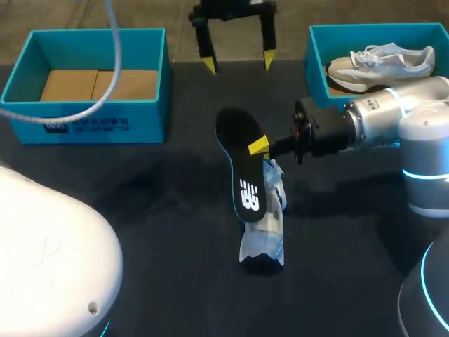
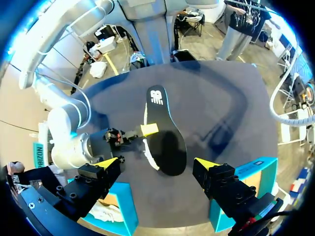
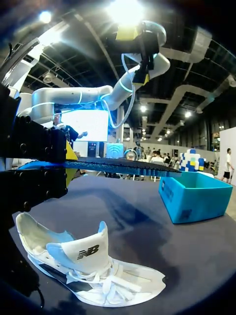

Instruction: Take the shoe out of the shoebox, open the shoe tongue, remove and reinsert the insole, then place the shoe into the shoebox

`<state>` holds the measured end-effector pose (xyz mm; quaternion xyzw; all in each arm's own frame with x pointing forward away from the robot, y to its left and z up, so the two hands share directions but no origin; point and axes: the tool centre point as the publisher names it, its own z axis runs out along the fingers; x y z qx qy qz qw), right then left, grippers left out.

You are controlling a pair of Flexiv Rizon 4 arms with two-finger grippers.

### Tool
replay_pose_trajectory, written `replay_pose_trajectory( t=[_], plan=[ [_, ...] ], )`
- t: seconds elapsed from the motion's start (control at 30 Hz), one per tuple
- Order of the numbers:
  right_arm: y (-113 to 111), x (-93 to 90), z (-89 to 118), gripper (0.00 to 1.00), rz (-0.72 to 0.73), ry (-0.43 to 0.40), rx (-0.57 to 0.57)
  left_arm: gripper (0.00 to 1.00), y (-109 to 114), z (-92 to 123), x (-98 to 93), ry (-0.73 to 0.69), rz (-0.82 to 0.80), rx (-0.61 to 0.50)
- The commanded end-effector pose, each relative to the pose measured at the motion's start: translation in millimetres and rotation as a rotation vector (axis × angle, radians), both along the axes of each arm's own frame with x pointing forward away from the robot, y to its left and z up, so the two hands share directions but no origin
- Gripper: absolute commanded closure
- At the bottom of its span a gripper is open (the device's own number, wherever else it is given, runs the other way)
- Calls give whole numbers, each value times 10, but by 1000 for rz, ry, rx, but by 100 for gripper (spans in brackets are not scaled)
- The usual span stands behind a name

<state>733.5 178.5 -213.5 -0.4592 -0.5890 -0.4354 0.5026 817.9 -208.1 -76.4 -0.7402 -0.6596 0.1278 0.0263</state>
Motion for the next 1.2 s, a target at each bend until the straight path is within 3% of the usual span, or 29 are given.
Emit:
replay_pose_trajectory(
  t=[0.03,0.23,0.5,0.73,0.9,1.2],
  plan=[
    [5,-5,9,100,0,1,-5,0,-54,76,-22,-42,-37,200],
    [5,-5,9,100,0,1,-5,0,-59,122,-34,-62,-16,199],
    [5,-5,9,100,0,1,-5,0,193,134,-23,-77,66,101],
    [5,-5,9,100,0,1,-5,0,549,109,-66,-91,144,-90],
    [5,-5,9,100,0,1,-5,0,768,78,-142,-84,176,-309],
    [5,-5,9,100,0,1,-5,0,909,-27,-298,-101,159,-631]
  ],
)
